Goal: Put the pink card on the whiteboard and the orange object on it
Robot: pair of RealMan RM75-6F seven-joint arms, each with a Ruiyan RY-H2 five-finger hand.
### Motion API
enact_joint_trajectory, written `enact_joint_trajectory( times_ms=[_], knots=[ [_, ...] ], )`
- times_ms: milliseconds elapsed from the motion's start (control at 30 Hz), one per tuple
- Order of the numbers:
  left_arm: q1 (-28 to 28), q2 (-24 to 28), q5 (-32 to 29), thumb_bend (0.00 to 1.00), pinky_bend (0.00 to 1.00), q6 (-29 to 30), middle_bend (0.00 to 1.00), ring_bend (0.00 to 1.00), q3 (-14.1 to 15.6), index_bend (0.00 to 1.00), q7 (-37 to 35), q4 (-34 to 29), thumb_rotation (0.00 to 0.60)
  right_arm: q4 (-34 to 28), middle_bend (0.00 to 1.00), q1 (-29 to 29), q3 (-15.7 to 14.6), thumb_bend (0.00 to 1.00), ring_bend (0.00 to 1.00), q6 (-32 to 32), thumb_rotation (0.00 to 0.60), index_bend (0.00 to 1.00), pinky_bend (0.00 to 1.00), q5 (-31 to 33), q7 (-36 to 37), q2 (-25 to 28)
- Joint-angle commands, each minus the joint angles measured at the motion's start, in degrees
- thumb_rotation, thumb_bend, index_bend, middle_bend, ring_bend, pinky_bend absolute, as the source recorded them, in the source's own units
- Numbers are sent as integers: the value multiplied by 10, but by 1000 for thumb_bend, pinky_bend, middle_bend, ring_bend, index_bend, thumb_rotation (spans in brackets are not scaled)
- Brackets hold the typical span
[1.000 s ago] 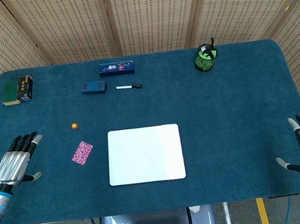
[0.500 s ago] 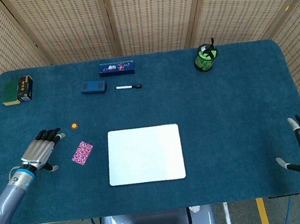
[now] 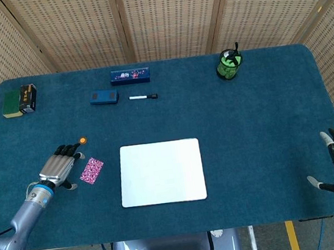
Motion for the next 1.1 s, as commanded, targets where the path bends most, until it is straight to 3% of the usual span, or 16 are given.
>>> enact_joint_trajectory(
  times_ms=[33,1100],
  knots=[
    [-5,-9,-3,135,0,4,0,0,3,227,7,5,600,0,0,0,0,0,0,0,600,0,0,0,0,0],
    [-38,-72,-50,125,0,36,0,0,28,227,75,45,600,-2,0,1,0,0,0,-4,600,0,0,2,2,2]
  ],
)
